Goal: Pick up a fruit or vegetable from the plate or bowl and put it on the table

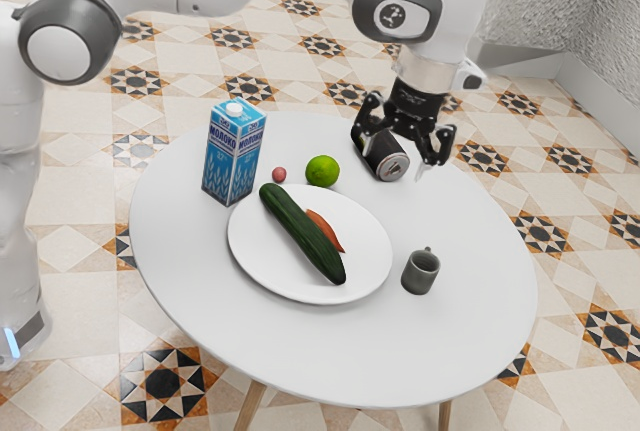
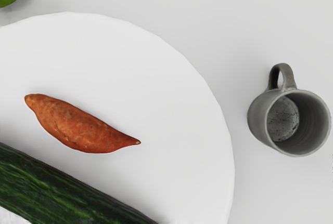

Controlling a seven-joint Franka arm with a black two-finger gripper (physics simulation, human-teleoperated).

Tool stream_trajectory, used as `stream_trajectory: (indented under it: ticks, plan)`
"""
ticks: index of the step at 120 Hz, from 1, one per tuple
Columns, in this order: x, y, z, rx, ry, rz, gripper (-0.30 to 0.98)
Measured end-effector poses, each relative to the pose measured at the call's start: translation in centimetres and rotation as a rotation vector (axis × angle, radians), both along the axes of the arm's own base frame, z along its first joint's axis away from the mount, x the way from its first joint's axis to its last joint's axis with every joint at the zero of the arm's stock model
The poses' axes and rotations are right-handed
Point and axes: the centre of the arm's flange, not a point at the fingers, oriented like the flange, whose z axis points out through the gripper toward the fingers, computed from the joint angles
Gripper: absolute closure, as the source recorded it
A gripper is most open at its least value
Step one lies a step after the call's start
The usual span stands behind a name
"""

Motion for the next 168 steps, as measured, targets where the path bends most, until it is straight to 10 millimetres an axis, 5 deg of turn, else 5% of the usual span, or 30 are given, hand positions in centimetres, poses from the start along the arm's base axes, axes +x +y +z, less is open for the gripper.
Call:
stream_trajectory:
  ticks: [59, 90, 132, 168]
  plan:
    - [-5.6, -3.1, -3.7, -0.025, -0.025, 0.562, 0.00]
    - [-5.9, -0.4, -6.7, -0.029, -0.021, 0.794, 0.00]
    - [-6.5, -0.4, -9.9, -0.030, -0.018, 0.944, 0.00]
    - [-7.3, 1.3, -10.3, -0.033, -0.021, 1.045, 0.00]
